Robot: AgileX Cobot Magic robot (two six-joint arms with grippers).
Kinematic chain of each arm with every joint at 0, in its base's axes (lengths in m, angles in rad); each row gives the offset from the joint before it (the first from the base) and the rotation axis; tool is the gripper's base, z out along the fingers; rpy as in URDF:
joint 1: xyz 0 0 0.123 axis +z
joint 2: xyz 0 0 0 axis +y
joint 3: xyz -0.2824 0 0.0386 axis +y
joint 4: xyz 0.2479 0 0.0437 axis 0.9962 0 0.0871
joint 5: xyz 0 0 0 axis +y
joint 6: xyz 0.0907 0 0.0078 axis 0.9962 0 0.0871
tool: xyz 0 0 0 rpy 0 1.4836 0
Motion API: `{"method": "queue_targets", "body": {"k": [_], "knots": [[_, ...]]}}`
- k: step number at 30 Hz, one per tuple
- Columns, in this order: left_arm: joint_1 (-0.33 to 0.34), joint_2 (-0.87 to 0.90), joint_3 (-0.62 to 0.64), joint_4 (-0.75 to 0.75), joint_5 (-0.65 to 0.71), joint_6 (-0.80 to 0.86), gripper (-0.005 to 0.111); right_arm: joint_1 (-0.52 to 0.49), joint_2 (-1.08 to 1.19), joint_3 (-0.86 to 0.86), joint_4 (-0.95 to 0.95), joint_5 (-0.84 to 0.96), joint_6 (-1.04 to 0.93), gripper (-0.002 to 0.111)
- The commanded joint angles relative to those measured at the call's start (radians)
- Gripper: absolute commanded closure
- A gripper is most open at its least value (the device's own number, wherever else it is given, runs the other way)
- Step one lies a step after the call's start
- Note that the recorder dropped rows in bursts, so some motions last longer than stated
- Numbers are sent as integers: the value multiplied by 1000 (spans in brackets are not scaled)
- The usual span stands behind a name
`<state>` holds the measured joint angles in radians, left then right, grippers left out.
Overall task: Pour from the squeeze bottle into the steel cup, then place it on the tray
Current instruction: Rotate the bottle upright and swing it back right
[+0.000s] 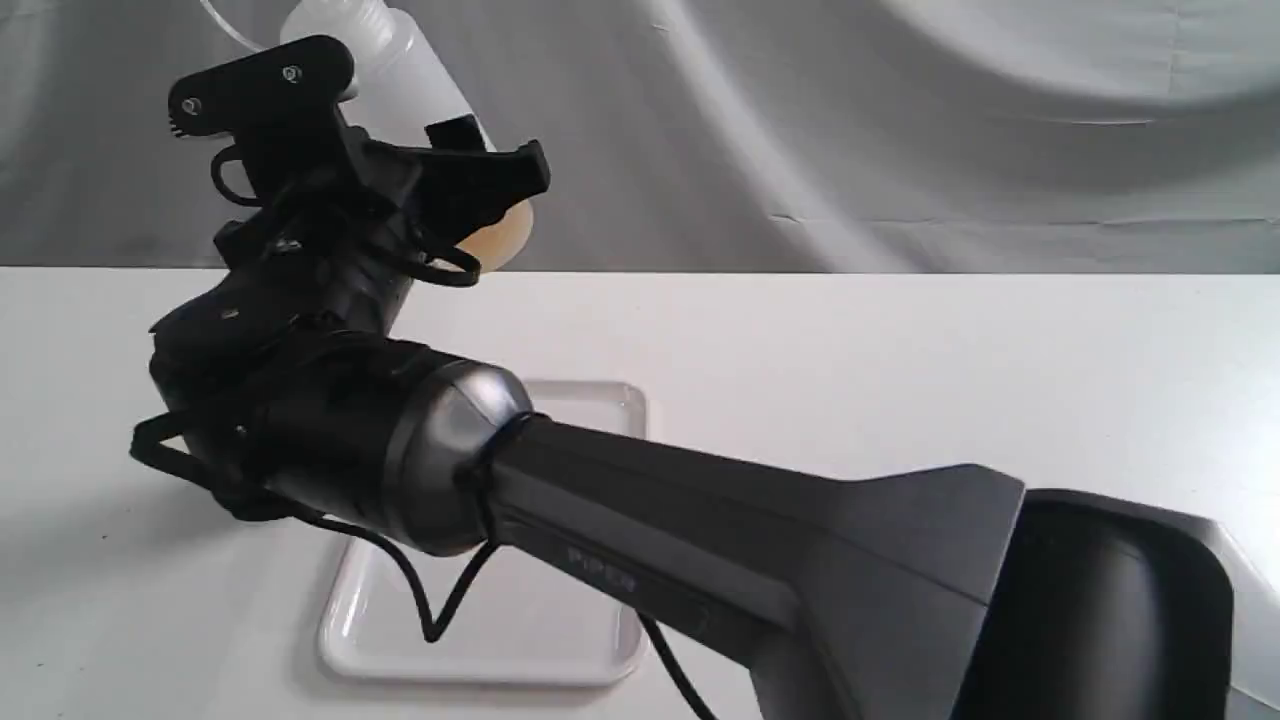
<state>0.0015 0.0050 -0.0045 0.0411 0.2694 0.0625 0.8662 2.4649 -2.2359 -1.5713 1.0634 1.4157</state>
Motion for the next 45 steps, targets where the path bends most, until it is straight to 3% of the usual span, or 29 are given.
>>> {"method": "queue_targets", "body": {"k": [1, 12, 17, 31, 37, 45], "knots": [[-1, -5, 4, 2, -7, -2, 98, 3, -50, 26, -22, 12, 2, 74], [-1, -5, 4, 2, -7, -2, 98, 3, -214, 261, -13, -35, 6, 74], [-1, -5, 4, 2, -7, -2, 98, -4, -330, 371, 90, -81, 6, 74], [-1, -5, 4, 2, -7, -2, 98, -102, -720, 722, 167, -610, 6, 74], [-1, -5, 4, 2, -7, -2, 98, -143, -824, 829, 165, -664, 6, 74], [-1, -5, 4, 2, -7, -2, 98, -161, -845, 840, 286, -681, 3, 74]]}}
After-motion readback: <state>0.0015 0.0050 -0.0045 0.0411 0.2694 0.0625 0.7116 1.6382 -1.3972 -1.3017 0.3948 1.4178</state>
